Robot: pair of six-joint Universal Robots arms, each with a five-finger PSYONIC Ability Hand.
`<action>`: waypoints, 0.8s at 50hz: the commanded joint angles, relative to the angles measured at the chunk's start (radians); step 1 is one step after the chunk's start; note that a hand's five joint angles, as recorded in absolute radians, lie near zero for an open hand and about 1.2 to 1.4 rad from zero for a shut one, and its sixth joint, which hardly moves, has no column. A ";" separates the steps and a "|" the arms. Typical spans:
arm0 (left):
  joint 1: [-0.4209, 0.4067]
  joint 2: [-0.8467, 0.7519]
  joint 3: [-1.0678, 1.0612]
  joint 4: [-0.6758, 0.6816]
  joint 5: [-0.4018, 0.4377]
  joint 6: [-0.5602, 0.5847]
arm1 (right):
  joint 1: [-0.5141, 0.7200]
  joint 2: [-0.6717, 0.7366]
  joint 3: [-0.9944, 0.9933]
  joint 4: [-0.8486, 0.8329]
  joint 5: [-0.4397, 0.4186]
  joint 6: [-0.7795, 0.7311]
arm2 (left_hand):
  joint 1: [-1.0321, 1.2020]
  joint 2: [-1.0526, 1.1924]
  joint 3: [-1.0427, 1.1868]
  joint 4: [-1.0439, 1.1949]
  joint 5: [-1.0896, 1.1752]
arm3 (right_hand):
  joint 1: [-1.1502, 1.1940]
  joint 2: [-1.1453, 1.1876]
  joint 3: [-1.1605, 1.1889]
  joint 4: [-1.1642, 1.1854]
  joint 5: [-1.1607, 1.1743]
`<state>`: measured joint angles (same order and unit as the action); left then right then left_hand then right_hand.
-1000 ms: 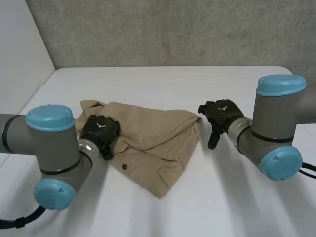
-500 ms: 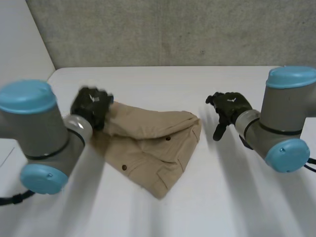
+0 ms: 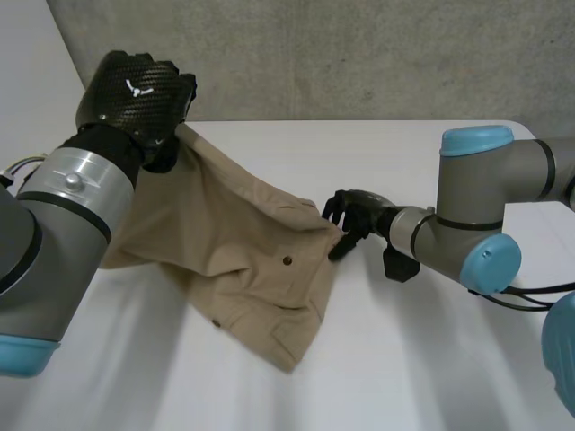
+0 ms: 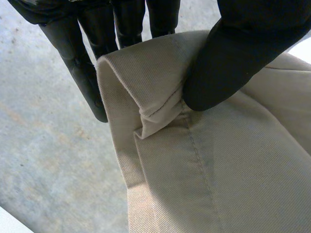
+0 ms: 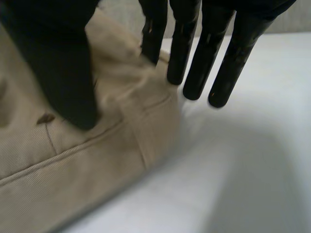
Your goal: Fold the shorts.
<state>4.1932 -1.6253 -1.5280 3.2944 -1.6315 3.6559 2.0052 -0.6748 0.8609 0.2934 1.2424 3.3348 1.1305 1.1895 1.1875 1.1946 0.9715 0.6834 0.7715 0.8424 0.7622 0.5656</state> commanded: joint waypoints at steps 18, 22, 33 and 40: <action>0.054 -0.094 0.398 0.194 0.021 0.067 | -0.034 -0.551 0.024 -0.502 0.117 -0.222 | 0.266 0.207 0.209 0.202 0.250 | 0.713 0.625 0.554 0.634 0.656; 0.062 -0.074 0.298 0.174 0.025 0.016 | -0.036 -0.609 0.188 -0.444 0.117 -0.383 | 0.266 0.207 0.209 0.202 0.250 | 0.713 0.625 0.554 0.634 0.656; 0.050 0.004 -0.205 0.048 0.108 -0.017 | -0.039 -0.669 0.561 -0.048 0.135 -0.813 | 0.266 0.207 0.209 0.202 0.250 | 0.713 0.625 0.554 0.634 0.656; 0.038 0.007 -0.327 0.010 0.128 -0.034 | -0.045 -0.669 0.759 -0.126 0.180 -0.854 | 0.266 0.207 0.209 0.202 0.250 | 0.713 0.625 0.554 0.634 0.656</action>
<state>4.2390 -1.6168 -1.7754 3.3297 -1.5180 3.6337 1.9625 -1.3467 1.4854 0.2470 1.3924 2.4937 1.1305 1.1931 1.1885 1.1991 0.9714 0.9740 1.1686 1.1795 1.1883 0.9835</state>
